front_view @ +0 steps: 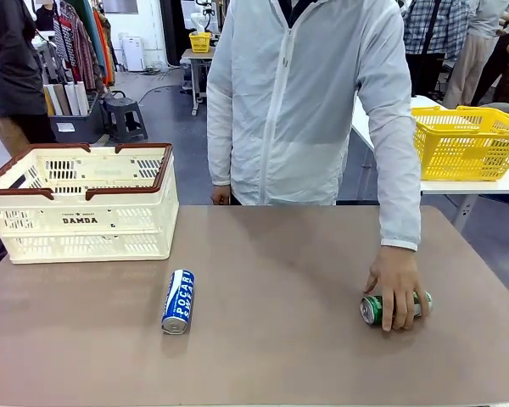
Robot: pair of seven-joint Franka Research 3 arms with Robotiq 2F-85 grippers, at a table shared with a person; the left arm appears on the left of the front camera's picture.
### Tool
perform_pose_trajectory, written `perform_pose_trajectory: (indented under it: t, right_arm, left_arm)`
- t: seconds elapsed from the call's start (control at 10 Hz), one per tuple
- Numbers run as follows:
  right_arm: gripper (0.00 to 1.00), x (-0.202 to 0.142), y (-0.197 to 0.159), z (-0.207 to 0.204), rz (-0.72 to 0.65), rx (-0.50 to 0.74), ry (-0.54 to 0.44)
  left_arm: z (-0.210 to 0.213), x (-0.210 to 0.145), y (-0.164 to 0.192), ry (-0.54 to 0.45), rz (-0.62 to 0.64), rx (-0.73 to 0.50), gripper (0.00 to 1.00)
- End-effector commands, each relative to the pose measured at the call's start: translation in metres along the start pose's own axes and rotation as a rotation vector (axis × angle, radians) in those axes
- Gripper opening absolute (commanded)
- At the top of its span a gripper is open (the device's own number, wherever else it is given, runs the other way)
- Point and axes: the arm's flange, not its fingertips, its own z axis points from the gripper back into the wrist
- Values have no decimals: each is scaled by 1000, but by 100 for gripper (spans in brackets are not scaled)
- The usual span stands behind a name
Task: Place the drinks into the Shopping basket.
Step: Pick up one drink and place it into the Shopping basket.
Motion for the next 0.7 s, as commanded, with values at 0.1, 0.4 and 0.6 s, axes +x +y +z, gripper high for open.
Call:
perform_pose_trajectory:
  t: [0.1, 0.4, 0.6]
  right_arm:
    - [100, -1, 5, 2, -12, -1, 10]
    - [100, -1, 5, 2, -12, -1, 10]
    - [100, -1, 5, 2, -12, -1, 10]
  left_arm:
    - [-8, -3, -34, 33, -15, 16, 100]
    - [-8, -3, -34, 33, -15, 16, 100]
    - [-8, -3, -34, 33, -15, 16, 100]
